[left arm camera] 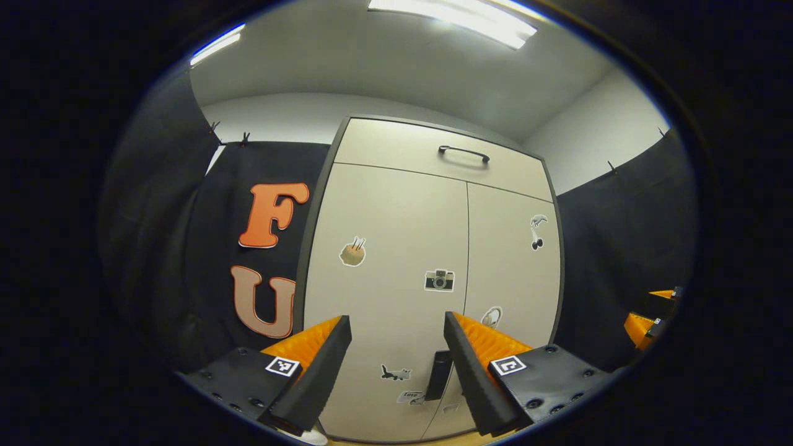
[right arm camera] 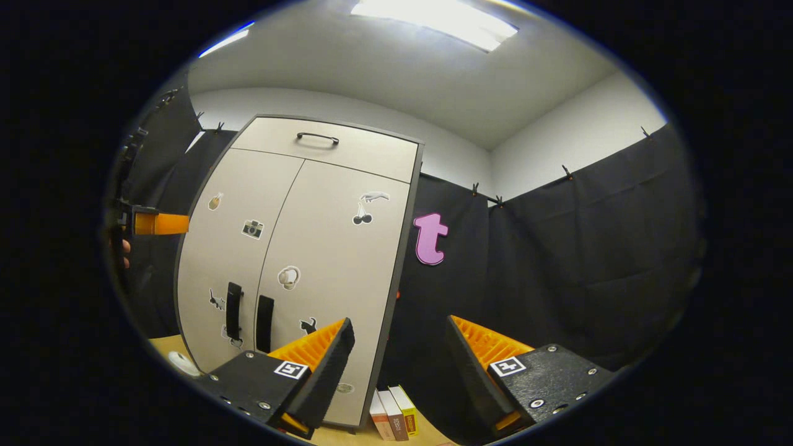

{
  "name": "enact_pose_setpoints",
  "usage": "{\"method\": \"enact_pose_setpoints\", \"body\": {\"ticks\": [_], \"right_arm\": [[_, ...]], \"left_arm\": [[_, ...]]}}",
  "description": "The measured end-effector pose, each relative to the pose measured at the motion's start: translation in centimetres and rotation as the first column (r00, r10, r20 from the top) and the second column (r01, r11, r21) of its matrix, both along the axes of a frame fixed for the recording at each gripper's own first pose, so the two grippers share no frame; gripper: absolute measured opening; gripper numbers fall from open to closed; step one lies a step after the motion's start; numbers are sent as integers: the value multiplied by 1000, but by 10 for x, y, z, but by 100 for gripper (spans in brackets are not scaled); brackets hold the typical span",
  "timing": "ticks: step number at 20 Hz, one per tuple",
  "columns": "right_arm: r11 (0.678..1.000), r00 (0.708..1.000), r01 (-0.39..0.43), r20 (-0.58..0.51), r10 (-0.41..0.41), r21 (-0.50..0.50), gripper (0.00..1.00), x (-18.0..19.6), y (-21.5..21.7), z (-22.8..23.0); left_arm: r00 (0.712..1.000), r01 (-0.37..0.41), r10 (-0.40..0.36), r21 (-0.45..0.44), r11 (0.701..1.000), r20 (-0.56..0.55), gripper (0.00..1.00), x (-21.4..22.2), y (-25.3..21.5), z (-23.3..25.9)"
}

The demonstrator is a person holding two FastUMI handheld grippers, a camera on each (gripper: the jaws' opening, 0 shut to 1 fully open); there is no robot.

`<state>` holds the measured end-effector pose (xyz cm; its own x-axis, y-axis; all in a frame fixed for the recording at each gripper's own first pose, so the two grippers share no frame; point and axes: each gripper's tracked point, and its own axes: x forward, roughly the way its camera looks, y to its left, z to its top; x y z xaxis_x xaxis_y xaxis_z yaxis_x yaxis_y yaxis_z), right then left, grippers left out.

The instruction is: Open the right door of the double-door shoe cabinet with the right hand, and open the left door with the left hand.

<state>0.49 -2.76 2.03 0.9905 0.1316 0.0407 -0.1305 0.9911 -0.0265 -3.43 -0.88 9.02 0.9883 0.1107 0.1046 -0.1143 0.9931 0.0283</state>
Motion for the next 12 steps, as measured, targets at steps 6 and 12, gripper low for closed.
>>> {"method": "enact_pose_setpoints", "body": {"ticks": [6, 12], "right_arm": [[991, 992, -124, 28, 122, 60, 90, 7, -2, 9], [974, 981, -193, 23, 191, 121, 90, 14, 8, 0]], "left_arm": [[998, -68, 68, 38, 997, 3, 98, -25, -29, 11], [991, -129, 131, 70, 989, -19, 96, -41, -40, 3]]}}
